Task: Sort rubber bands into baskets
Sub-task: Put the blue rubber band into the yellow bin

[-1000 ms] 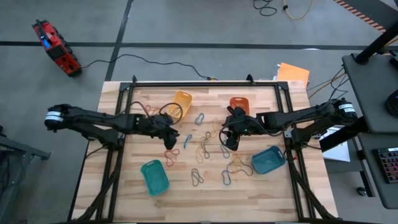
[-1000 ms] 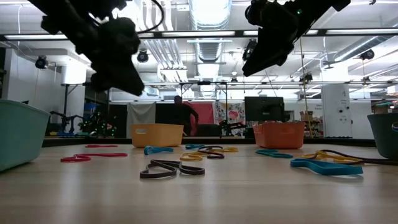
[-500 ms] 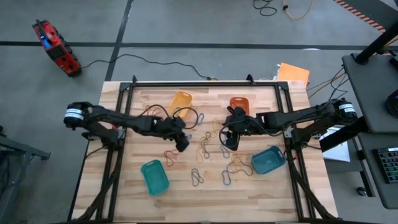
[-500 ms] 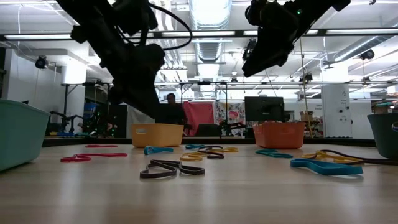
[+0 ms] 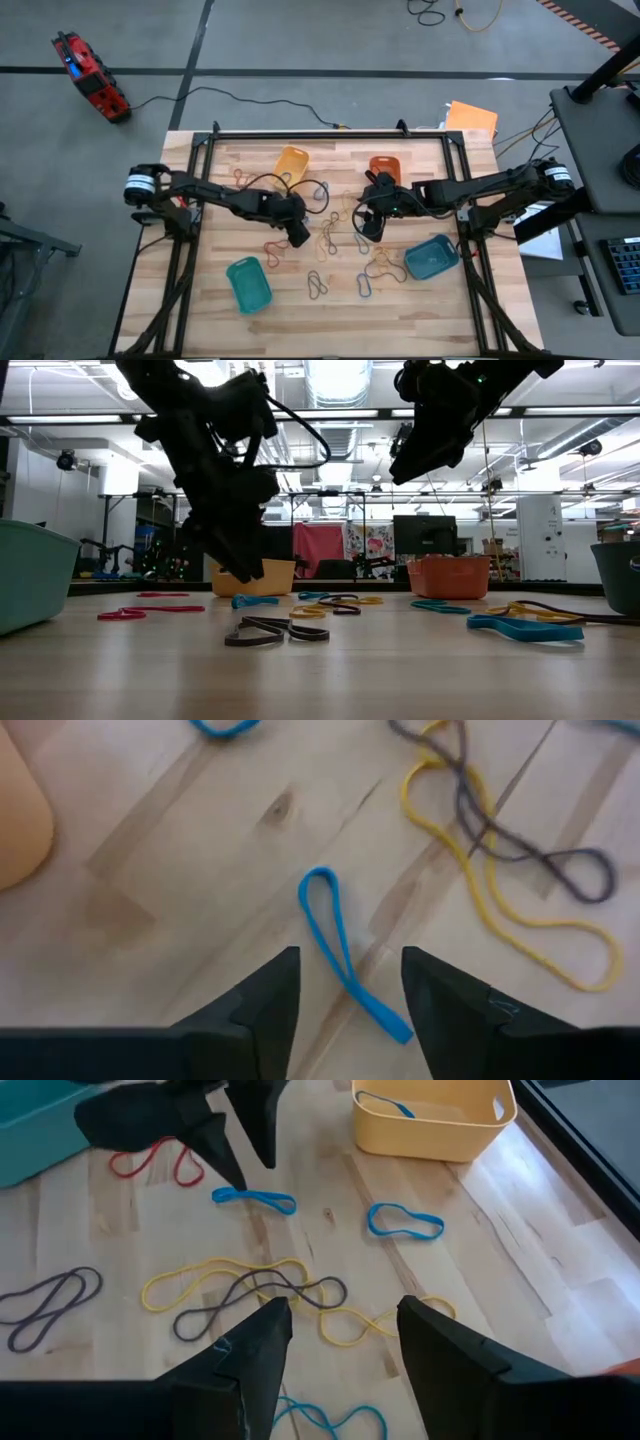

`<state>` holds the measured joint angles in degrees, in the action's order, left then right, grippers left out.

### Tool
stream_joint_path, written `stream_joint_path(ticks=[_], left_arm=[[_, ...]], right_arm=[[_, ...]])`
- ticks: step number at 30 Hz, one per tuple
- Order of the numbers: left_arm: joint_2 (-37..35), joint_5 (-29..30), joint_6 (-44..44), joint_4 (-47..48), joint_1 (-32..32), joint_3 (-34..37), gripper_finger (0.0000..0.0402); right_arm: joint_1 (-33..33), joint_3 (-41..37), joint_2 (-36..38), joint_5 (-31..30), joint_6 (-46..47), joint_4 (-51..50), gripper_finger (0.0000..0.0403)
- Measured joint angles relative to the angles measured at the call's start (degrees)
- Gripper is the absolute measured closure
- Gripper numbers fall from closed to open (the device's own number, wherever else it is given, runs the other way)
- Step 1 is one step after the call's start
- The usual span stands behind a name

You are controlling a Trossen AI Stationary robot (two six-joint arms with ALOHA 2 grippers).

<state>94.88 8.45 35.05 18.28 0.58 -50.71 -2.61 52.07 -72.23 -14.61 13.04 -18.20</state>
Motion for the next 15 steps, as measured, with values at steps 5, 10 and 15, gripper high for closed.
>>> stream_joint_path(ticks=[5, 10, 15], left_arm=[[1.61, -0.52, 0.05, -0.08, -0.11, -0.29, 0.0216], [2.64, -0.59, 0.17, -0.14, -0.17, -0.27, 0.0212], [4.3, -0.39, 0.17, -0.45, -0.39, -0.27, 0.0214]], right_arm=[[0.0, -0.03, 0.0, 0.0, 0.02, 0.07, 0.0223], [0.0, -0.13, 0.0, 0.0, 0.02, 0.04, 0.0219], [0.0, -0.13, 0.0, -0.02, 0.01, 0.05, 0.0218]])
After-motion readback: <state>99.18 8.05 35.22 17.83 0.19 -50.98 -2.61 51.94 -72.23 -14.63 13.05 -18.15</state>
